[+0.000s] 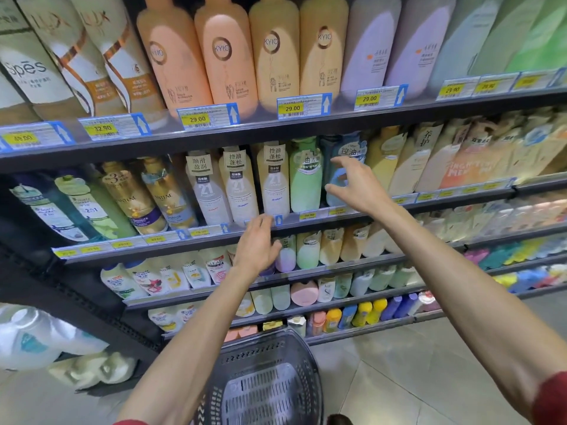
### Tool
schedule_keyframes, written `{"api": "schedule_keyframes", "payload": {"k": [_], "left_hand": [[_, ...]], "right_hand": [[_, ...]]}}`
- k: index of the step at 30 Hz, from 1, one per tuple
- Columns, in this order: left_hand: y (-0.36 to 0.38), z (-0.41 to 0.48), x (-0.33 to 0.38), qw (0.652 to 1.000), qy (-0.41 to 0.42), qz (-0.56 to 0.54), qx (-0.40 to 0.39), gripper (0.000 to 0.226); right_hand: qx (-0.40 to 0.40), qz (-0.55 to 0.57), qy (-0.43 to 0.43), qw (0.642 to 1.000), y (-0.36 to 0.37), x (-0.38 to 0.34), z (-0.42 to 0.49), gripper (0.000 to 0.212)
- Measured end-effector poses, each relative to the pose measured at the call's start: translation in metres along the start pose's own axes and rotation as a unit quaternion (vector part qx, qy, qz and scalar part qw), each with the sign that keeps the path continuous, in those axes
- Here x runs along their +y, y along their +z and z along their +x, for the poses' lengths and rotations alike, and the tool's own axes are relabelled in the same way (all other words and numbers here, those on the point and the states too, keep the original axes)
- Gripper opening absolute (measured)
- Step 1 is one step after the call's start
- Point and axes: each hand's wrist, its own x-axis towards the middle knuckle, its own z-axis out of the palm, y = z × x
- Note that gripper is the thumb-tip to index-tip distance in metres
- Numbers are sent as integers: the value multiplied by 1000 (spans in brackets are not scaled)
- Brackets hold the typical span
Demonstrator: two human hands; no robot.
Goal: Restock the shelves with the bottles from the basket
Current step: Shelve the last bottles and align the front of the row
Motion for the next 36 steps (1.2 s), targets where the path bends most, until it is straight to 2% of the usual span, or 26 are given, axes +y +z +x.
{"api": "schedule_keyframes", "payload": {"k": [4, 9, 14, 18, 21, 27, 36], "left_hand": [[-12, 1, 13, 998, 5, -52, 36, 55], [-42, 17, 44, 986, 38, -92, 134, 46], [-62, 49, 75, 980, 40, -89, 172, 63], [-59, 70, 94, 986, 1, -36, 162, 76], [-54, 83, 102, 988, -41, -3, 149, 66], [-53, 104, 113, 987, -105, -19, 121, 54], [-60, 129, 117, 989, -134, 24, 52, 57]], "right_hand": [[31, -1, 9, 999, -11, 10, -3, 58], [93, -26, 24, 995, -23, 28, 3, 58], [90, -18, 44, 995, -31, 44, 21, 65], [53, -41, 46, 997, -32, 54, 36, 61], [25, -43, 41, 998, -28, 61, 46, 62], [-2, -70, 26, 997, -21, 71, 62, 60], [-60, -11, 25, 998, -15, 77, 75, 50]]}}
